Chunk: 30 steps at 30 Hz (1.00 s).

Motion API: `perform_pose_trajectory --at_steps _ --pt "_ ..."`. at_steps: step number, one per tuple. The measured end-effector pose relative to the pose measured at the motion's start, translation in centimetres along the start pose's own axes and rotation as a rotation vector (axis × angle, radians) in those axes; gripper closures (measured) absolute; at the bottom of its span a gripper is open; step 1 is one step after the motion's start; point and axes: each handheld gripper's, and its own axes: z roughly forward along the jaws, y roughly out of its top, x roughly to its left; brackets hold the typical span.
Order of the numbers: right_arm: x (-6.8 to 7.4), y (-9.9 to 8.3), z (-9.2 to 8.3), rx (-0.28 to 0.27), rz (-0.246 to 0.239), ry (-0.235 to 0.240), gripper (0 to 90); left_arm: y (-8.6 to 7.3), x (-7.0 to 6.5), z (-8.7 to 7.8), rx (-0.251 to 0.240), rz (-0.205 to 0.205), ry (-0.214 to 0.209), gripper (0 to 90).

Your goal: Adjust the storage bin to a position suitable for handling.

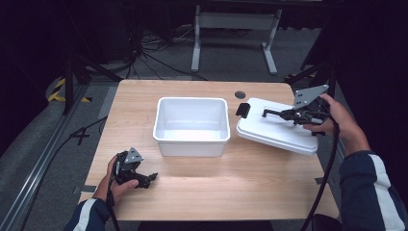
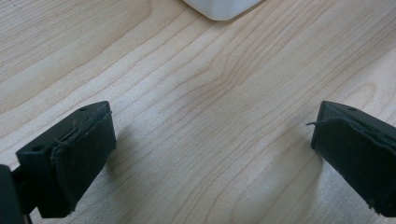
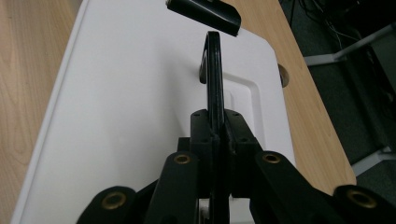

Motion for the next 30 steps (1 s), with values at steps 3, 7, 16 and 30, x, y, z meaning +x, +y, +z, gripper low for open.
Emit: perform_pose_trajectory --at_steps 3,7,16,30 --pt "-0.2 -0.5 1.2 0.011 0.017 0.012 84.0 0.0 0.0 0.0 -0.001 0.003 0.002 0.3" --pt "-0.2 -0.8 2.6 0.026 0.027 0.028 84.0 0.0 0.0 0.0 -0.002 0.003 0.002 0.3" --pt "-0.1 -1.3 5.1 0.038 0.051 0.042 83.9 0.0 -0.1 0.0 -0.001 -0.012 -0.002 0.4" --pt "-0.4 -2.4 8.6 0.081 0.092 0.057 83.8 0.0 -0.1 0.0 0.001 -0.013 -0.002 0.4"
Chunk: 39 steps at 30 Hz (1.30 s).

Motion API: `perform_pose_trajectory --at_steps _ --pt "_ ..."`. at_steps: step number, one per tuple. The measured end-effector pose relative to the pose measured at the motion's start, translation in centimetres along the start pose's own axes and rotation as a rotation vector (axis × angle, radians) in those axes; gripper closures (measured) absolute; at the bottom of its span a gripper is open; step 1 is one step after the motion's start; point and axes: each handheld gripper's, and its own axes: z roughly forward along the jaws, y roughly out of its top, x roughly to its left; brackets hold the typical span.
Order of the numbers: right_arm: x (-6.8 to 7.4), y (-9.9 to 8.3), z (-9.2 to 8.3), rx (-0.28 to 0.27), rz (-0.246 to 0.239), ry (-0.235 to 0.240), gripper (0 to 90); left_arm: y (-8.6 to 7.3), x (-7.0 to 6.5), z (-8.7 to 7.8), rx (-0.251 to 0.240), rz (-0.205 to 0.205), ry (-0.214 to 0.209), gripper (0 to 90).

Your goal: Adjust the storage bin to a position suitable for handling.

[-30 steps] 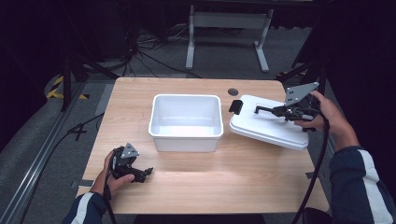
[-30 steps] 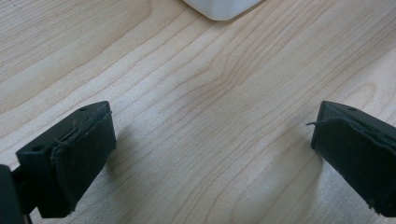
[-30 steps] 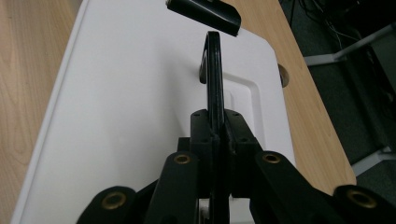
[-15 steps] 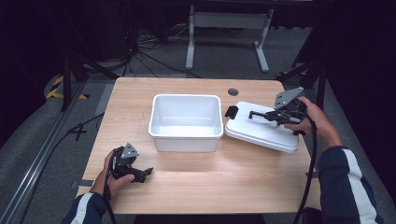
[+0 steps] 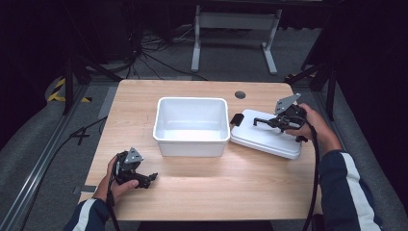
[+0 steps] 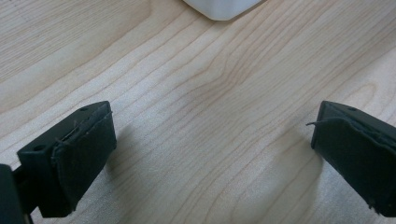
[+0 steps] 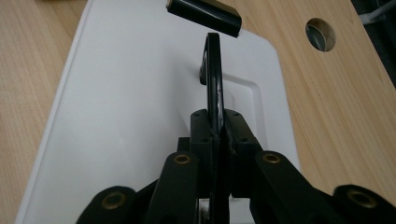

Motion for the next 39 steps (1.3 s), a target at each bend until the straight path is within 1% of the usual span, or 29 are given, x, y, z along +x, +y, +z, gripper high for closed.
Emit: perform_pose_trajectory --at_steps 4,8,15,16,21,23,25,27,31,32,34,39 --pt "-0.1 -0.1 0.4 -0.004 0.015 0.004 83.8 0.0 0.0 0.0 -0.001 0.003 0.001 0.4" --pt "-0.2 -0.2 1.3 0.004 0.028 0.015 83.7 0.0 0.0 0.0 -0.001 0.003 0.001 0.5" --pt "-0.4 -0.4 1.7 0.008 0.046 0.008 83.8 0.0 0.0 0.0 -0.001 0.002 0.001 0.5" --pt "-0.4 -0.4 1.8 0.016 0.051 0.003 83.8 0.0 0.0 0.0 -0.002 0.002 0.001 0.5" --pt "-0.4 -0.3 2.1 0.012 0.060 0.005 83.8 0.0 0.0 0.0 -0.002 0.001 0.001 0.5" --pt "-0.4 -0.4 2.3 0.017 0.060 0.007 83.5 0.0 0.0 0.0 -0.002 0.001 0.002 0.5" --pt "-0.3 -0.4 2.7 0.039 0.064 0.008 82.5 0.0 0.0 0.0 -0.002 0.000 0.002 0.5" --pt "-0.4 -0.5 2.8 0.045 0.065 0.008 81.9 0.0 0.0 0.0 -0.002 0.001 0.001 0.5" --pt "-0.6 -0.7 2.5 0.011 0.086 0.007 81.6 0.0 0.0 0.0 -0.002 0.001 0.001 0.5" --pt "-0.6 -0.6 2.4 0.010 0.093 -0.004 81.4 0.0 0.0 0.0 -0.001 0.002 0.002 0.5" --pt "-0.7 -0.5 2.1 -0.010 0.101 -0.005 78.5 0.0 0.0 0.0 -0.002 0.002 0.002 0.5" --pt "-0.5 -0.2 1.8 -0.025 0.102 -0.003 75.7 0.0 0.0 0.0 -0.002 0.001 0.000 0.5"
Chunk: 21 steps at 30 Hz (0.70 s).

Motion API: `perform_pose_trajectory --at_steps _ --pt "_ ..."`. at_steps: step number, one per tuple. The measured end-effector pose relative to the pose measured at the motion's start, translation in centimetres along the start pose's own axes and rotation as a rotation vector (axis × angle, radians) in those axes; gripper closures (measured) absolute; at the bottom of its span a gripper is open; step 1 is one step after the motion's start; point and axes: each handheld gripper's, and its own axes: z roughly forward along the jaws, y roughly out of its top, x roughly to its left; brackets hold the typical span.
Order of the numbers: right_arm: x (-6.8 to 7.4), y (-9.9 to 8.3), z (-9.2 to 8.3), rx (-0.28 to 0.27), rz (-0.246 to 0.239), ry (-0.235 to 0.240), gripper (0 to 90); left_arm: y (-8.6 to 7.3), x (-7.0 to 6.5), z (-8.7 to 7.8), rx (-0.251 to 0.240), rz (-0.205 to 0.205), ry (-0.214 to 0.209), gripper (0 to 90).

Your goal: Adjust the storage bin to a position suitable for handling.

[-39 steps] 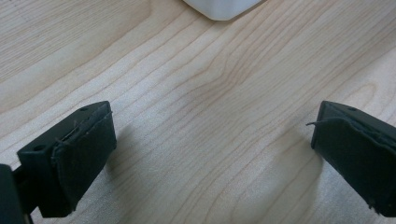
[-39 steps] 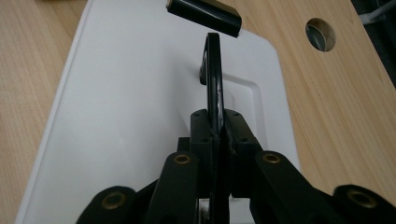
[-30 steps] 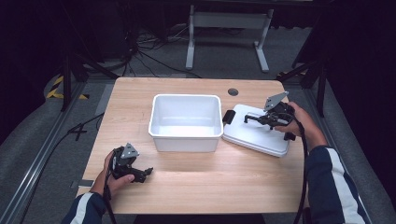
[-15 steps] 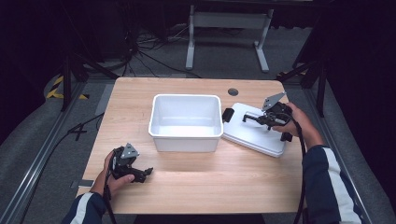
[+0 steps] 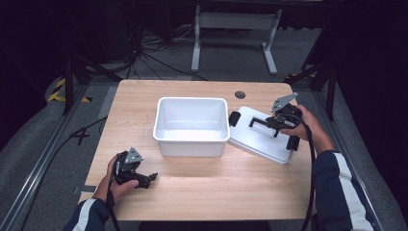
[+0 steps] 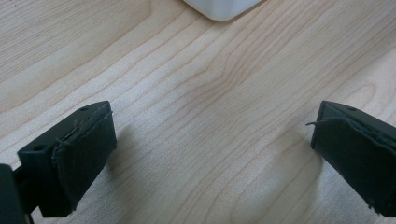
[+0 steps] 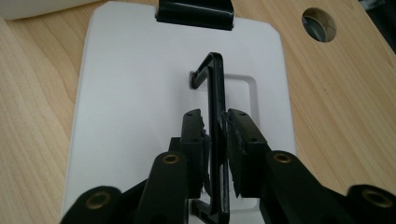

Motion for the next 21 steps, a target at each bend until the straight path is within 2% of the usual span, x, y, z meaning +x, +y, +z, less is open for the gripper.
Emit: perform_pose_trajectory --at_steps 6,10,14,16,21 --pt "0.3 0.1 -0.4 -0.023 0.010 0.004 70.1 0.0 0.0 0.0 0.000 0.000 -0.002 0.4" --pt "0.5 0.1 -1.3 -0.045 0.024 0.008 67.1 0.0 0.0 0.0 0.000 -0.001 -0.002 0.4" --pt "1.0 0.1 -2.3 -0.080 0.041 -0.005 62.3 0.0 0.0 0.0 0.000 0.000 -0.003 0.4" --pt "1.4 0.1 -2.7 -0.082 0.038 -0.014 59.7 0.0 0.0 0.0 0.001 0.001 -0.003 0.4" --pt "2.1 -0.2 -3.8 -0.104 0.070 -0.030 54.3 0.0 0.1 0.0 0.001 0.006 -0.008 0.3"
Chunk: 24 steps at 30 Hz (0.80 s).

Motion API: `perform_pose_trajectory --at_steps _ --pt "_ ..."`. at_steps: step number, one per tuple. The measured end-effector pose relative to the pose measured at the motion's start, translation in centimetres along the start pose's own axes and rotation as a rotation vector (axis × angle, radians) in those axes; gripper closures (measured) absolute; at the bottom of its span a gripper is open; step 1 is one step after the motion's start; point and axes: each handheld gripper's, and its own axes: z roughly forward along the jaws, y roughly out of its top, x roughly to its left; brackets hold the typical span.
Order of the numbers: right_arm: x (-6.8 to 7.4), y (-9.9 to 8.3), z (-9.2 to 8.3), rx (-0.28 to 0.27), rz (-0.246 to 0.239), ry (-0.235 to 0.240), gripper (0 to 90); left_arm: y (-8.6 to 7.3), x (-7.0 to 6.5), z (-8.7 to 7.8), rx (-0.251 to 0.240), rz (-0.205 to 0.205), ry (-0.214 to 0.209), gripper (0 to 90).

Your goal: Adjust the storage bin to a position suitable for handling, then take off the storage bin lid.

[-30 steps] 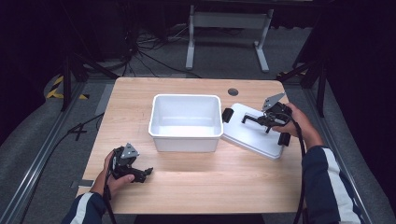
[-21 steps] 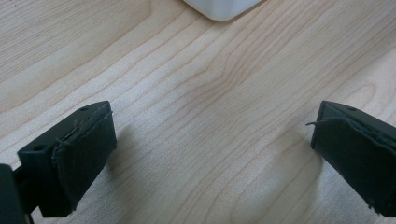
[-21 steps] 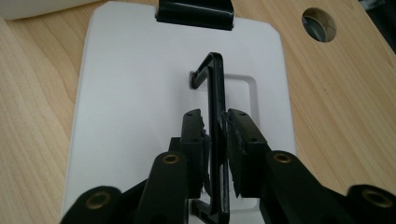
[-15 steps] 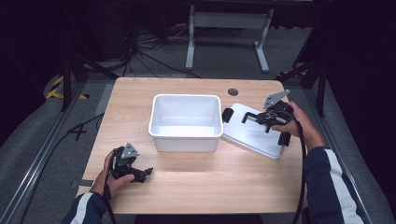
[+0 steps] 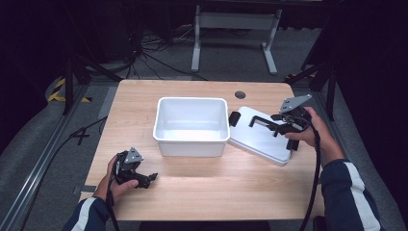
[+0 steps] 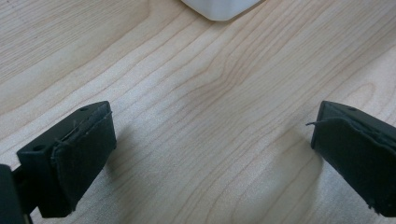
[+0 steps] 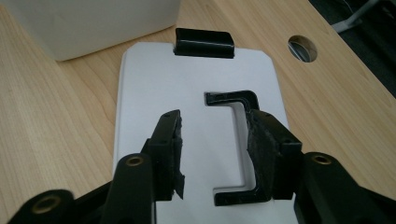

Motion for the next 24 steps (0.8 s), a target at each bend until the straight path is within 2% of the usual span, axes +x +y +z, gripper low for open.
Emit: perform_pose_trajectory --at_steps 3,9,15,24 --pt "0.3 -0.1 -0.5 -0.005 0.011 0.004 52.1 0.0 0.0 0.0 0.001 0.001 -0.003 0.2" --pt "1.2 -0.7 -1.0 -0.002 0.047 -0.018 47.8 0.0 0.0 0.0 -0.003 0.002 -0.002 0.3" --pt "1.9 -1.5 -1.5 -0.030 0.064 -0.023 45.5 0.0 0.0 0.0 -0.002 0.002 0.000 0.5" --pt "3.2 -3.4 -2.9 -0.037 0.063 -0.065 43.6 0.0 0.0 0.0 0.001 0.002 0.001 0.4"
